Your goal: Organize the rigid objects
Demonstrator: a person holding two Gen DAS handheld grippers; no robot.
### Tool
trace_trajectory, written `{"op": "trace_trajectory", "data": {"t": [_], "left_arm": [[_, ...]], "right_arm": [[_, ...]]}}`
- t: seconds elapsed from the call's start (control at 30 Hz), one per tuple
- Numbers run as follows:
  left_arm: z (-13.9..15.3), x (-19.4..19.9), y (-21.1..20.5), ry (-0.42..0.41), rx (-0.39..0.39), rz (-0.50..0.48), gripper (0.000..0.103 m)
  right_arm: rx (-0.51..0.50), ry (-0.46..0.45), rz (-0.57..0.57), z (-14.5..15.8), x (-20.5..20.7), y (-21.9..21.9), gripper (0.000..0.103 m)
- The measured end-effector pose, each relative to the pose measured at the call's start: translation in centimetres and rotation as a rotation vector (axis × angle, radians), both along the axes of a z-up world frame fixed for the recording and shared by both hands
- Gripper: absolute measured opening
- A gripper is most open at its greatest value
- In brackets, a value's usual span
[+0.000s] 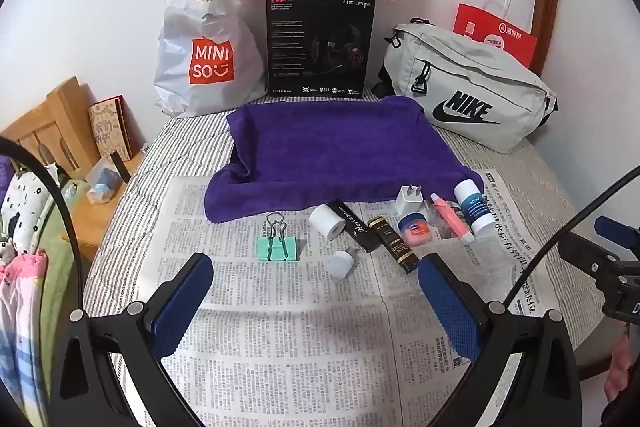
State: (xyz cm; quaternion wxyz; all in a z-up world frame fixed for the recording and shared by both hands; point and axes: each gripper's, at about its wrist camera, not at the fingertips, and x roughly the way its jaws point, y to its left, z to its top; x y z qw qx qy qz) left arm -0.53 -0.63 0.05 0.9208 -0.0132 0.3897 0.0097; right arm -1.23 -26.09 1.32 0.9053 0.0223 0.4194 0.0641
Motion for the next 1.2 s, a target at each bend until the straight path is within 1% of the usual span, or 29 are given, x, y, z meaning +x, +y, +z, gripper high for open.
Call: {"op": "trace_trajectory", "data": {"t": [0.5, 0.83, 1.2], "left_arm": [[-0.13, 0.04, -0.41, 0.013, 0.012, -0.009, 0.103], [0.31, 0.14, -0.49, 0.011, 0.015, -0.017, 0.103], [0.17, -0.19, -0.20, 0.007, 0.016, -0.003, 0.103]], "right_arm": [[-0.007, -0.001, 0.007, 0.14, -0.30, 0.21, 0.103], [-0.003, 0.001, 0.005, 0.19, -0.29, 0.19, 0.103], [-0.005, 0.005, 0.002, 0.18, -0.27, 0.24, 0.103]]}}
